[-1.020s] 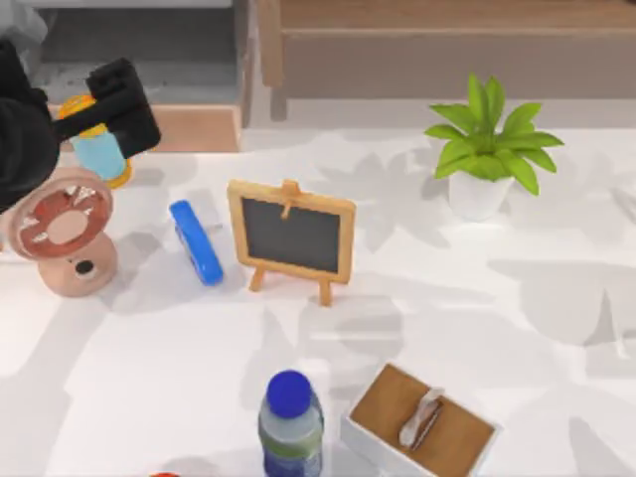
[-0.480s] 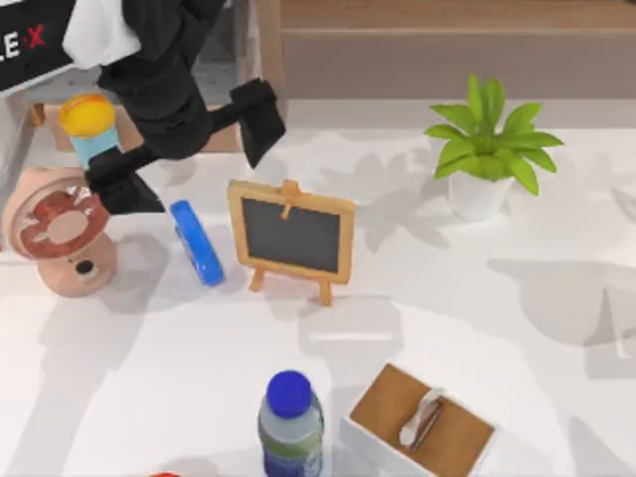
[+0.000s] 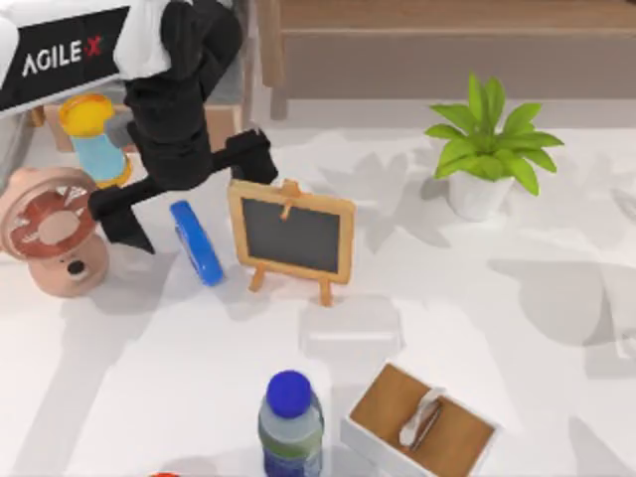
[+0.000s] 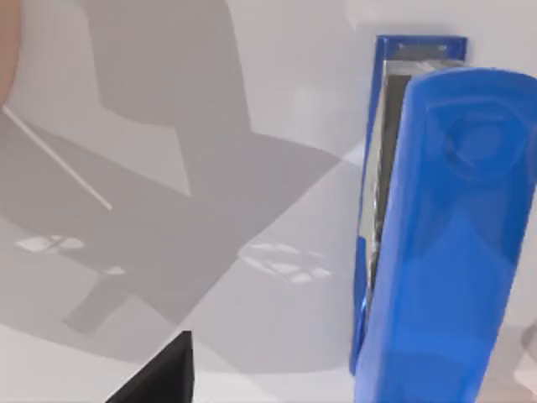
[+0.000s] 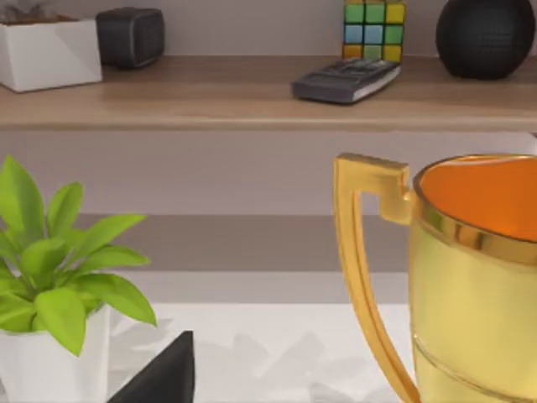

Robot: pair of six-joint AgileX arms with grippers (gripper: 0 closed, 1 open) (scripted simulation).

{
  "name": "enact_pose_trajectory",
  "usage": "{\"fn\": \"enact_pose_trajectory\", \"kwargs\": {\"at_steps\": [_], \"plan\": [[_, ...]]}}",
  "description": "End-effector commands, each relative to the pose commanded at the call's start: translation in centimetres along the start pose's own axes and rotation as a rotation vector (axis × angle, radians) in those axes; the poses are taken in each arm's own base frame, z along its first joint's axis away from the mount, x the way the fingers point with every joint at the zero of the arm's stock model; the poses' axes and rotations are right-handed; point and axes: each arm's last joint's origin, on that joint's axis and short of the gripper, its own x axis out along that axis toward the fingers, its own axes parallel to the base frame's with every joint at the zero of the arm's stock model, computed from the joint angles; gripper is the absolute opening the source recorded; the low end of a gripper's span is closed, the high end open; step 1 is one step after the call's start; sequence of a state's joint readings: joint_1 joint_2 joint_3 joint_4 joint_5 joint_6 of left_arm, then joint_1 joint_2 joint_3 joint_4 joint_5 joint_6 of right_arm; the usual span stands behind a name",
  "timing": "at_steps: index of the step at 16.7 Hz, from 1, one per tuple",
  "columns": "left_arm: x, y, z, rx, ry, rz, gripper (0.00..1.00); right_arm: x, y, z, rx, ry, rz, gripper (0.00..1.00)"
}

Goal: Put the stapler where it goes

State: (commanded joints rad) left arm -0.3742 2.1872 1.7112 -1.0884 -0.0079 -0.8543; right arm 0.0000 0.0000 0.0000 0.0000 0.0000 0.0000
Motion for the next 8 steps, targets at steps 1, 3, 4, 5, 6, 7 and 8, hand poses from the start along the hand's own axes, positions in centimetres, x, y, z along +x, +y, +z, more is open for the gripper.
{"fn": "enact_pose_trajectory", "kwargs": {"at_steps": [1,3,4,5,6,7,8], "plan": [[0.0,0.0,0.0,0.0,0.0,0.0,1.0,0.0,0.0,0.0,0.0,0.0,0.0,1.0],[0.0,-0.1,-0.1,0.004,0.0,-0.002,1.0,0.0,0.0,0.0,0.0,0.0,0.0,1.0],[0.1,-0.2,-0.1,0.004,0.0,-0.003,1.0,0.0,0.0,0.0,0.0,0.0,0.0,1.0],[0.3,-0.4,-0.2,0.002,-0.001,-0.005,1.0,0.0,0.0,0.0,0.0,0.0,0.0,1.0],[0.8,-0.7,-0.1,0.001,-0.001,-0.006,1.0,0.0,0.0,0.0,0.0,0.0,0.0,1.0],[1.6,-0.9,0.0,0.0,-0.001,-0.006,1.0,0.0,0.0,0.0,0.0,0.0,0.0,1.0],[2.4,-0.9,0.1,-0.002,-0.001,-0.006,1.0,0.0,0.0,0.0,0.0,0.0,0.0,1.0]]}}
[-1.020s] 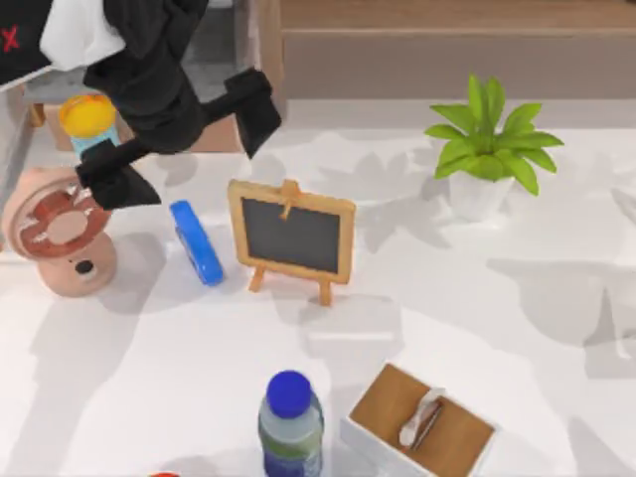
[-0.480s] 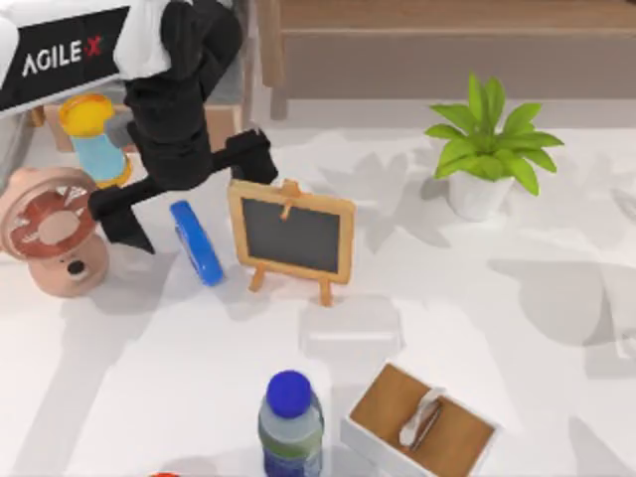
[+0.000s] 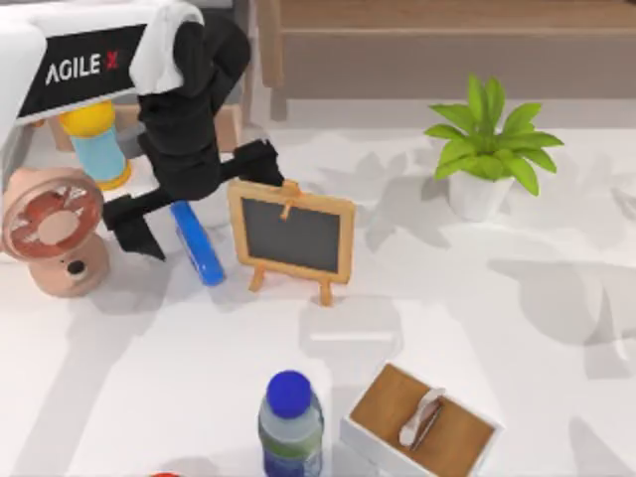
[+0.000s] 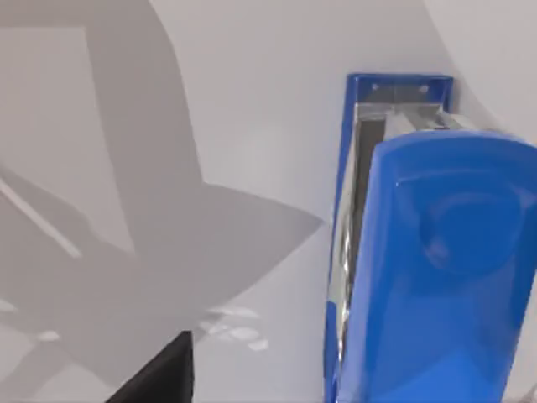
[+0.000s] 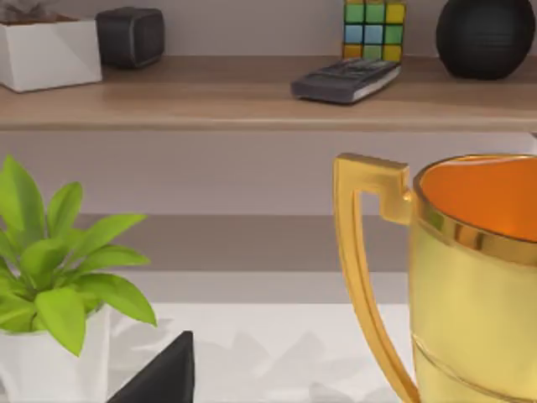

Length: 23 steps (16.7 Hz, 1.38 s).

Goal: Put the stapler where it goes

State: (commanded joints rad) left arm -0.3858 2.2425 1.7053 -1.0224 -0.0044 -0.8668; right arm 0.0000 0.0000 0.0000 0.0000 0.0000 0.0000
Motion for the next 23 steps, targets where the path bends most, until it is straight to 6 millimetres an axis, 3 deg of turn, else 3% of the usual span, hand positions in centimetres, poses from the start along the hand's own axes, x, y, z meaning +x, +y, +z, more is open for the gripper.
{"fn": "enact_pose_trajectory", "kwargs": {"at_steps": [4,9,22,23], "plan": [[2.4,0.7,0.1,0.0,0.001,0.005,1.0,0.0,0.0,0.0,0.0,0.0,0.0,1.0],[2.6,1.0,-0.1,0.002,0.001,0.006,1.0,0.0,0.0,0.0,0.0,0.0,0.0,1.0],[2.6,1.0,-0.1,0.002,0.001,0.006,0.02,0.0,0.0,0.0,0.0,0.0,0.0,1.0],[2.6,1.0,-0.1,0.002,0.001,0.006,0.0,0.0,0.0,0.0,0.0,0.0,0.0,1.0]]}}
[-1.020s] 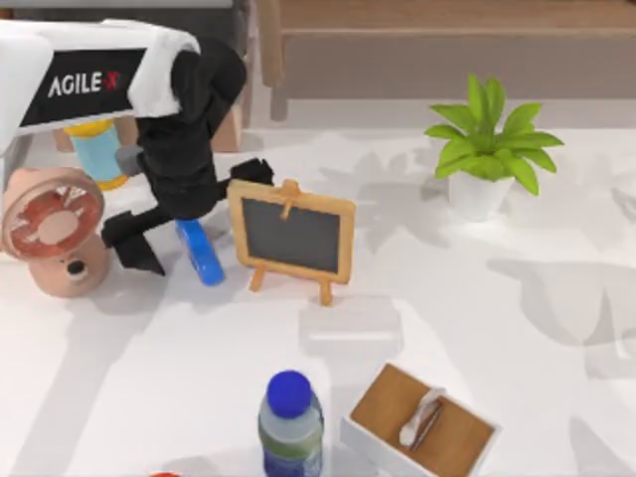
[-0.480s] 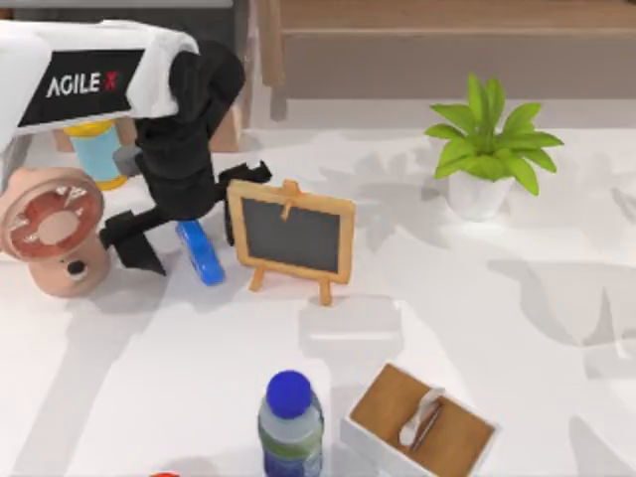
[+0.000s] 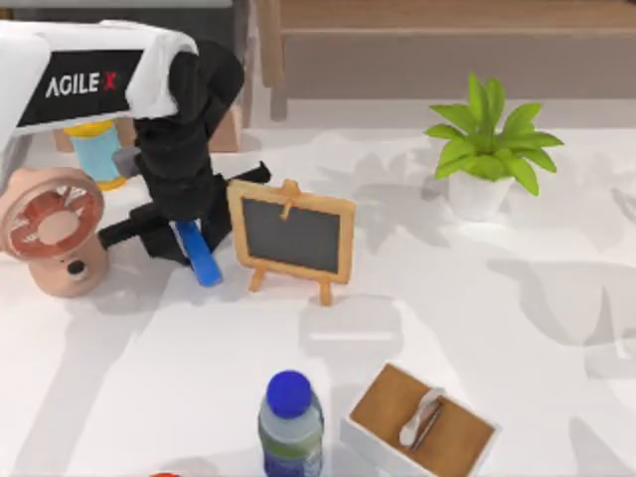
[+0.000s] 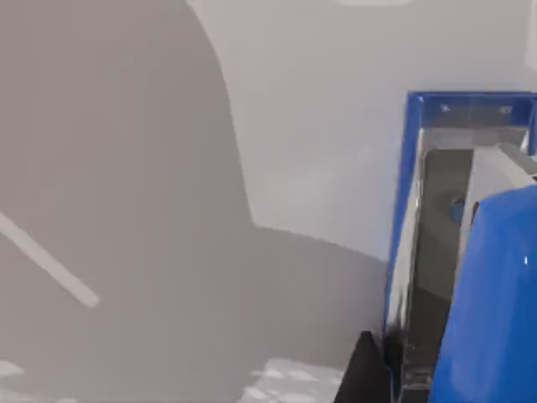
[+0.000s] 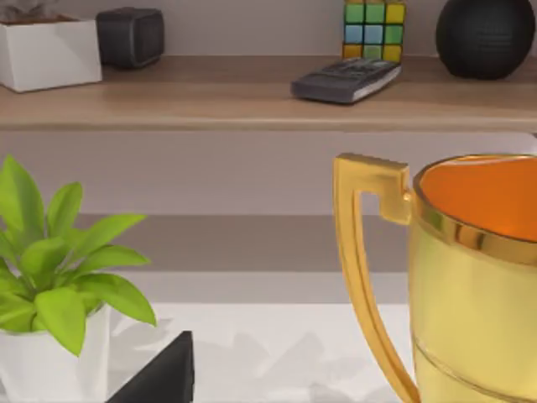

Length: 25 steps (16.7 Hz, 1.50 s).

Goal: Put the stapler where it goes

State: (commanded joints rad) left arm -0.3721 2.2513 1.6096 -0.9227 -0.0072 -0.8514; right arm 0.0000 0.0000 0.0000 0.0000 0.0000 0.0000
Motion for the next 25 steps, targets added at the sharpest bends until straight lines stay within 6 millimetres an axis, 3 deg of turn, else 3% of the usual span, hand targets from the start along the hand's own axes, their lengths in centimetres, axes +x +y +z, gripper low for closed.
{"fn": "enact_pose_trajectory", "kwargs": {"at_steps": [7,17,25], "plan": [[0.0,0.0,0.0,0.0,0.0,0.0,0.0,0.0,0.0,0.0,0.0,0.0,0.0,1.0],[-3.5,-0.1,0.0,-0.007,-0.003,-0.033,0.0,0.0,0.0,0.0,0.0,0.0,0.0,1.0],[-3.4,0.0,0.2,0.015,-0.013,-0.007,0.0,0.0,0.0,0.0,0.0,0.0,0.0,1.0]]}}
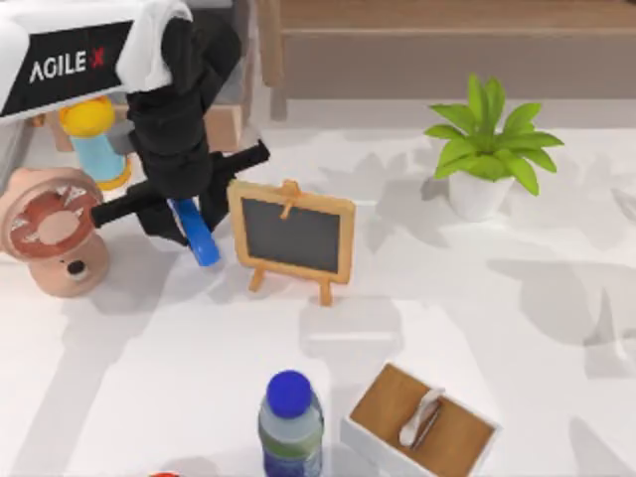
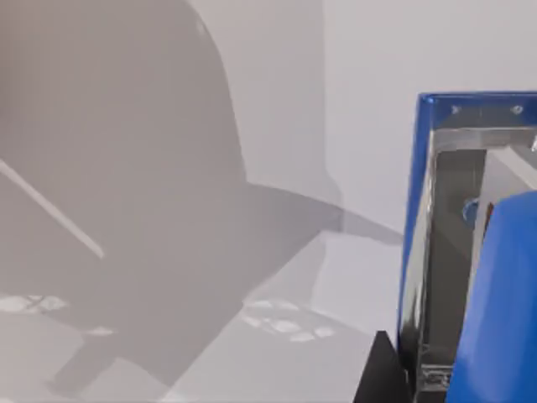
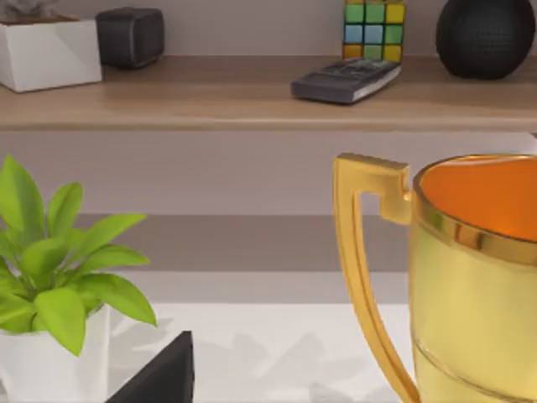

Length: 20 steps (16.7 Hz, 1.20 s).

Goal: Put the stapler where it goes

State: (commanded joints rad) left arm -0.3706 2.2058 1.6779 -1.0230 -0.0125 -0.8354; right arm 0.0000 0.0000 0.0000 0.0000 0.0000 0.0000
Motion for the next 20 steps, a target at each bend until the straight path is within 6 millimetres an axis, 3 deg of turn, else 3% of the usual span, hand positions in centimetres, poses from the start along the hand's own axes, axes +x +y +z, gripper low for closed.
{"fn": "enact_pose_trajectory", "kwargs": {"at_steps": [2,4,7,11,14,17,20], "plan": [[-0.3,-0.9,0.7,0.051,-0.034,-0.032,0.0,0.0,0.0,0.0,0.0,0.0,0.0,1.0],[-1.9,-1.9,1.5,0.14,-0.085,-0.082,0.0,0.0,0.0,0.0,0.0,0.0,0.0,1.0],[-7.8,-1.1,3.3,0.291,-0.183,-0.155,0.0,0.0,0.0,0.0,0.0,0.0,0.0,1.0],[-16.8,5.0,6.9,0.471,-0.341,-0.184,0.0,0.0,0.0,0.0,0.0,0.0,0.0,1.0],[-20.9,11.3,10.2,0.553,-0.44,-0.134,0.0,0.0,0.0,0.0,0.0,0.0,0.0,1.0],[-20.4,17.1,13.8,0.594,-0.426,-0.055,0.0,0.0,0.0,0.0,0.0,0.0,0.0,1.0],[-15.3,22.0,18.0,0.581,-0.303,-0.003,0.0,0.0,0.0,0.0,0.0,0.0,0.0,1.0]]}}
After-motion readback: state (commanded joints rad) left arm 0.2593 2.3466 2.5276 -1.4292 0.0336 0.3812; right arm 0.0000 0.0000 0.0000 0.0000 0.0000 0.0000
